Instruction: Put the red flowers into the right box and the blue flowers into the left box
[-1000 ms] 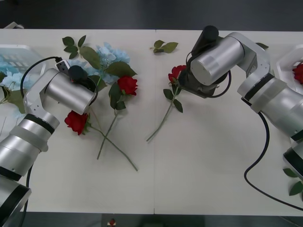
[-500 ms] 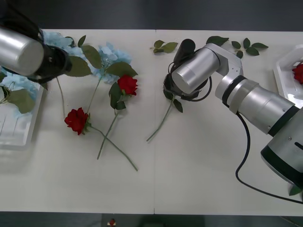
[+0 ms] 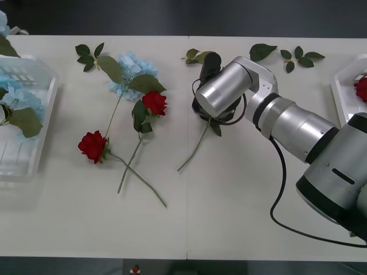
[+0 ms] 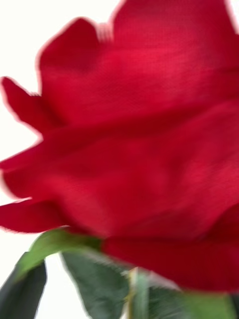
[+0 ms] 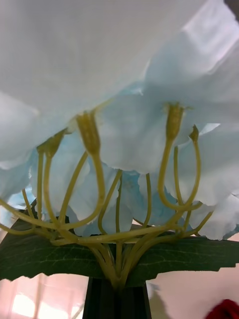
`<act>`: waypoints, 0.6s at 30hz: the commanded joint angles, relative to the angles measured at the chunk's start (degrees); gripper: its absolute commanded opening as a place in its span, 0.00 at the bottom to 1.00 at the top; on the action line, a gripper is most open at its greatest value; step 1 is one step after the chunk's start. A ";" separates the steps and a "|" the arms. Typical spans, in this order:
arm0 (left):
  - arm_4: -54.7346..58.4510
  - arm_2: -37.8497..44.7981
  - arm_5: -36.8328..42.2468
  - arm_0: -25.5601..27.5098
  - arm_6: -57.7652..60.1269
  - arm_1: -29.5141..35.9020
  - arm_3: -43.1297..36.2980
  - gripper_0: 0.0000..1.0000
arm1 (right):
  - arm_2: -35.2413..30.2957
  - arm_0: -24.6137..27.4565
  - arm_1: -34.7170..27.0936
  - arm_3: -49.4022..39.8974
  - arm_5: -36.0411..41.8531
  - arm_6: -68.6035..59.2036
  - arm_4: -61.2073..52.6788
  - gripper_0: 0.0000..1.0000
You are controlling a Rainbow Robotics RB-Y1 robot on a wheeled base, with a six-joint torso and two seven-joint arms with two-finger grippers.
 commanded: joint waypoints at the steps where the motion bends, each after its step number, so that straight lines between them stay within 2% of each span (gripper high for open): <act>1: 2.28 7.99 -5.91 11.71 -7.10 1.58 0.21 0.00 | -0.65 -2.21 0.51 0.41 0.02 3.99 0.37 0.24; 2: 2.64 9.66 -7.23 13.91 -9.12 1.58 0.21 0.00 | -0.65 -2.21 0.51 0.41 0.02 3.99 0.46 0.06; 3: 2.90 10.72 -7.76 15.23 -10.53 1.58 0.21 0.00 | -0.65 -2.21 0.51 0.41 0.02 4.08 0.46 0.00; 8: 3.78 14.14 -8.99 20.59 -14.57 1.58 0.30 0.00 | -0.65 -2.21 0.59 0.41 0.02 4.16 0.37 0.00; 12: 2.90 13.88 -13.12 23.93 -15.19 0.79 0.83 0.00 | -0.65 -2.21 0.51 0.41 0.02 4.25 0.37 0.00; 18: 1.58 11.86 -19.71 24.19 -19.32 -3.08 5.49 0.00 | -0.65 -2.21 0.51 0.33 0.02 4.34 0.37 0.00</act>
